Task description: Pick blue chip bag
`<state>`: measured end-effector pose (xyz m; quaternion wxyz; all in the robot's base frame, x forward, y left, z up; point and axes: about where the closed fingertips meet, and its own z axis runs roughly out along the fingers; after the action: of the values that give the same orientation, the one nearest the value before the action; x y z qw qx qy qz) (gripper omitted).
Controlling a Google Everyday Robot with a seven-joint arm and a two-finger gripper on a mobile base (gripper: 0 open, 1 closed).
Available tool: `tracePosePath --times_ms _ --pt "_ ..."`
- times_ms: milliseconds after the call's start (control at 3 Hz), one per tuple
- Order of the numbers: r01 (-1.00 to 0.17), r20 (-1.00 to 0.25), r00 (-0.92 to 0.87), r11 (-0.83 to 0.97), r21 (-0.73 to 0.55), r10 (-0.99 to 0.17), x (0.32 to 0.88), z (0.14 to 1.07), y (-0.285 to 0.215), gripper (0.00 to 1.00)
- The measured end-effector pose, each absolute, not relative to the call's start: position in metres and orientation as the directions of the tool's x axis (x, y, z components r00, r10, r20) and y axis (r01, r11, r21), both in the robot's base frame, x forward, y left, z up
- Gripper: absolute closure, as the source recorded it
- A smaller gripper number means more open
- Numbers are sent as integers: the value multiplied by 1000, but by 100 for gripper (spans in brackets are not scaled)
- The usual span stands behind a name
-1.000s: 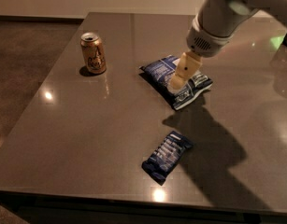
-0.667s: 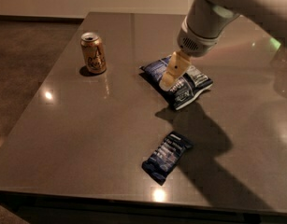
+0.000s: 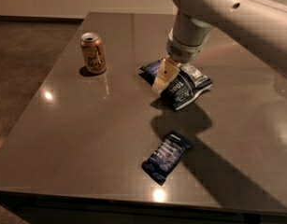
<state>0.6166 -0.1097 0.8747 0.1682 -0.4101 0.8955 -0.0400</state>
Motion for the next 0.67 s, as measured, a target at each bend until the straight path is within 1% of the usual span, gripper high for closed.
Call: tracePosePath --times_ms 333,667 --pt "-715 -241 -625 668 -207 -743 620 864 -110 0" --pt "-716 -218 -626 662 -221 -749 621 862 -112 27"
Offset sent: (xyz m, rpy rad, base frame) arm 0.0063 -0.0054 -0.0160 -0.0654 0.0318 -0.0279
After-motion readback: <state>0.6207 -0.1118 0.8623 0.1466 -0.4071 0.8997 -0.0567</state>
